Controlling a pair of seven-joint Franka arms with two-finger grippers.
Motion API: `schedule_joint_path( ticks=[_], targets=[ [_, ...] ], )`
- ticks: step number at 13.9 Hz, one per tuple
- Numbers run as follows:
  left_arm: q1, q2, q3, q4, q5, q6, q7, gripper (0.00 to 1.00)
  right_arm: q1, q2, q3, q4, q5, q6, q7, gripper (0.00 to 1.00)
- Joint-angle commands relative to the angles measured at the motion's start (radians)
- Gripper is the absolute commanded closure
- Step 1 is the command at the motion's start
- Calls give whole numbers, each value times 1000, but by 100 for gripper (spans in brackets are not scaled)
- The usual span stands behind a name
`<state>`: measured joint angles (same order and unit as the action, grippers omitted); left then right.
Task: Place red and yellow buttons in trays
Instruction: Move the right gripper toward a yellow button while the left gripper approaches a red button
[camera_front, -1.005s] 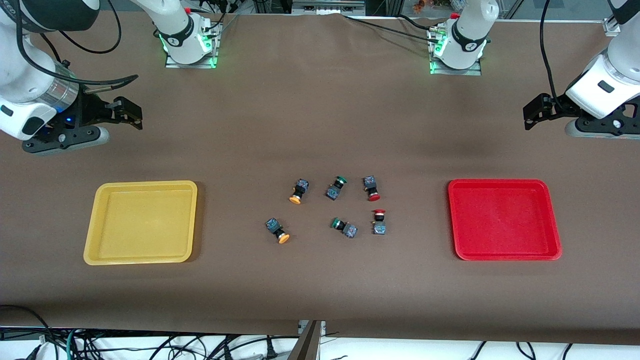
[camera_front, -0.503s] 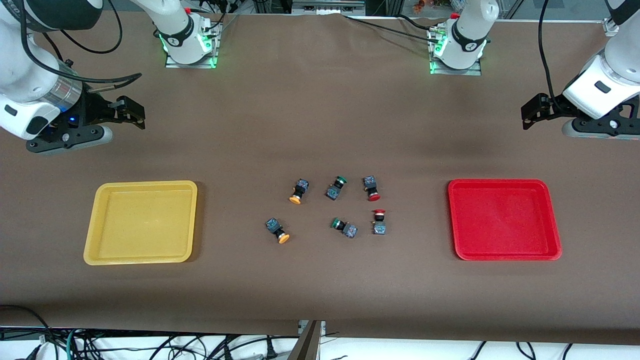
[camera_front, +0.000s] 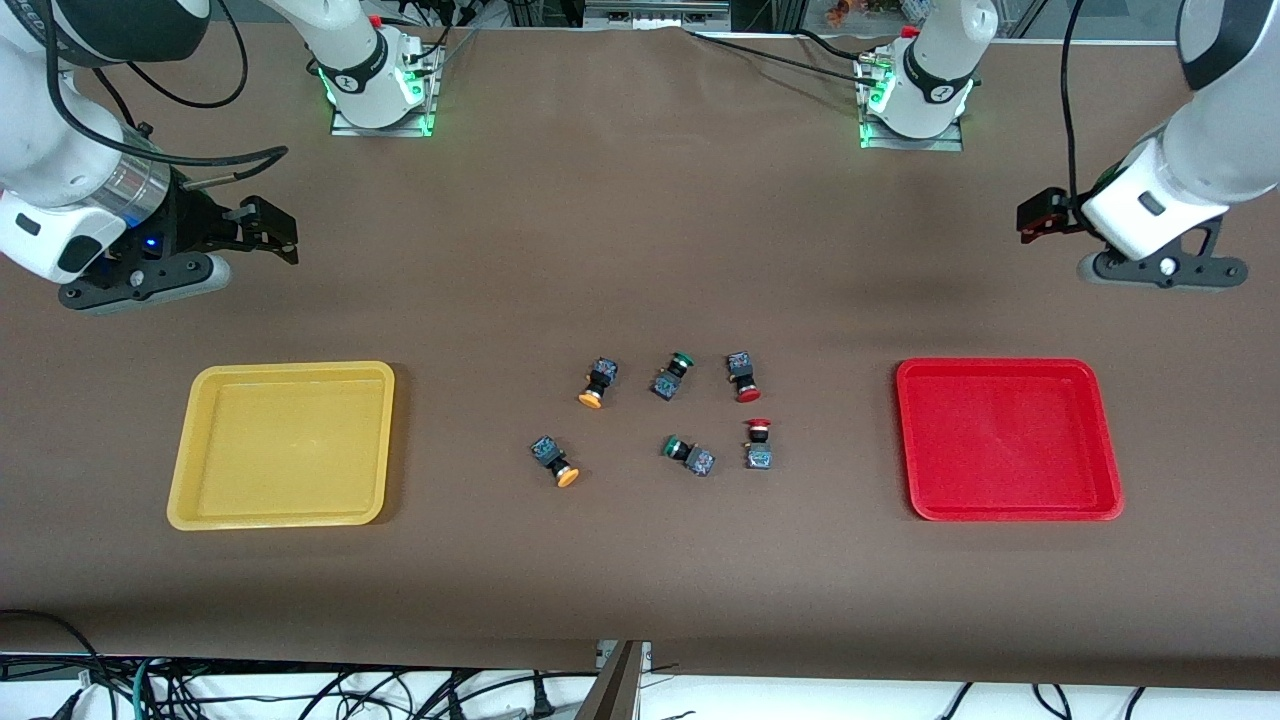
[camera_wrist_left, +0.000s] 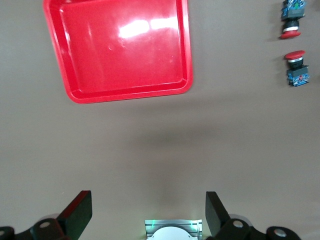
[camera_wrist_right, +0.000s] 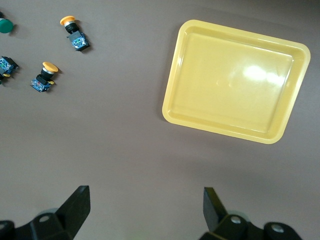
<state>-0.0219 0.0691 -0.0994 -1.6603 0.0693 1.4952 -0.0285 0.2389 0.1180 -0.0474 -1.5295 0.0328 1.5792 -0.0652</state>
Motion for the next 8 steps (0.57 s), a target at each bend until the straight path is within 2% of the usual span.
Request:
schedule_joint_path(
  ticks=[1,4,5,8],
  targets=[
    [-16,105,-13,19,-17,132,4,0,51,43,1,6,10,24,5,0],
    [-99,240,-13,31,-8,310,-130,0,114,171,0,21,10,138,2,0],
    [-116,303,-13,68,-9,348,-190,0,135,230,1,55,12,201,2,0],
    [-179,525,-14,271,-20,422,-356,0,177,432,1,179,25,353,4,0]
  ],
)
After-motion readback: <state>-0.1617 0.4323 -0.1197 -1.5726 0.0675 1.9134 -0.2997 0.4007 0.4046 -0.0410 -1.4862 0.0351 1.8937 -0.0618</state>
